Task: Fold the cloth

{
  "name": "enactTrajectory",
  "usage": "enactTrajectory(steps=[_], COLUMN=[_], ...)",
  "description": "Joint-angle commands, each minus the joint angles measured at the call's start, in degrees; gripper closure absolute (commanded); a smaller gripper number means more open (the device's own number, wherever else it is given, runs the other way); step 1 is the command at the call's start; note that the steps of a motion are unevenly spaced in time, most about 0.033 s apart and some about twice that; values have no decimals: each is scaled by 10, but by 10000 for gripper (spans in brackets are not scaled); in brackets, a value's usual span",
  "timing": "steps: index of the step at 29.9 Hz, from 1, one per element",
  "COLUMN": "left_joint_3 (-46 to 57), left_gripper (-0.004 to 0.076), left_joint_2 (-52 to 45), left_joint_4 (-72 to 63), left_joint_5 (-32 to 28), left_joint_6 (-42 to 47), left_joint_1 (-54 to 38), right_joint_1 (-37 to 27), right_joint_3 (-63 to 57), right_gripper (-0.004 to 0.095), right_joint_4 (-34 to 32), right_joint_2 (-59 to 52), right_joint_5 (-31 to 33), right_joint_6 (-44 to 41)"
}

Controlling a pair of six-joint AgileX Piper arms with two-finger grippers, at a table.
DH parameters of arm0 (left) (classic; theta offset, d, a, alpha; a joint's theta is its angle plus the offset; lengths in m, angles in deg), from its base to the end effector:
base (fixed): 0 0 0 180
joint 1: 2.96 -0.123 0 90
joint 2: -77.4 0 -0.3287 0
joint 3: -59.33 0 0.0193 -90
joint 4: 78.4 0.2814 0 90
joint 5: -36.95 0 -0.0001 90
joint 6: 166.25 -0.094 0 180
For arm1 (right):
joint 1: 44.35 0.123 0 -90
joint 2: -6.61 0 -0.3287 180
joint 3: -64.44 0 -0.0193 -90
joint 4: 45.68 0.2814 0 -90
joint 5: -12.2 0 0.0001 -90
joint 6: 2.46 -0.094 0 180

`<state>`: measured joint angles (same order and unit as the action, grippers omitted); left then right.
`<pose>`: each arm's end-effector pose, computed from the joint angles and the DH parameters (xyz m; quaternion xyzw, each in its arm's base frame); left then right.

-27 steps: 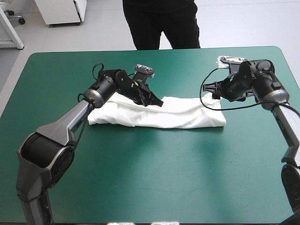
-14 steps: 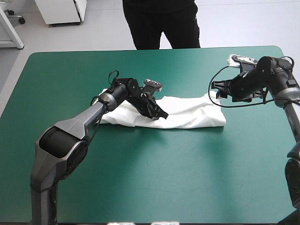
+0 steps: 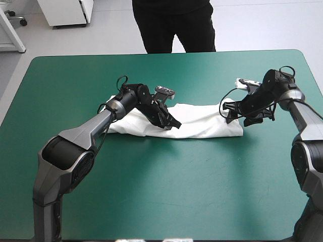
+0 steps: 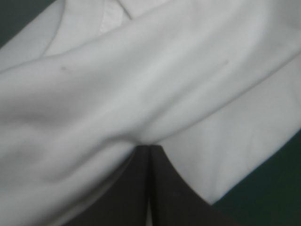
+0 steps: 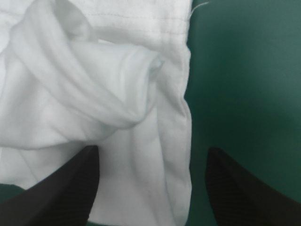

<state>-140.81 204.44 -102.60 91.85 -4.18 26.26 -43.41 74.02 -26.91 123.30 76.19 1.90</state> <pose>0.4245 -0.2736 0.2392 0.3019 0.9216 -0.2027 0.1354 0.4375 0.0344 0.2637 0.0144 0.9854 0.1493 0.0810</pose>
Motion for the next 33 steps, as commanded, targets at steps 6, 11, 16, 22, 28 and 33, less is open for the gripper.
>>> enactTrajectory(steps=[6,11,16,22,28,33], left_joint_3=[-14,-14,-14,-14,-14,-14], left_gripper=[733,733,733,733,733,733], left_joint_2=[-28,-28,-28,-28,-28,-28], left_joint_4=[-16,-16,-16,-16,-16,-16], left_joint_5=[18,19,23,25,26,23], left_joint_6=[1,1,1,1,1,1], left_joint_1=[4,4,4,4,4,4], right_joint_1=[-4,-4,-3,-3,-2,7], right_joint_3=[16,16,16,16,16,16], right_gripper=[302,375,890,925,925,925], right_joint_4=[58,111,118,121,152,217], right_joint_2=[17,37,40,22,-45,-111], right_joint_5=[-23,-18,-10,4,5,3], right_joint_6=[33,50,55,65,74,96])
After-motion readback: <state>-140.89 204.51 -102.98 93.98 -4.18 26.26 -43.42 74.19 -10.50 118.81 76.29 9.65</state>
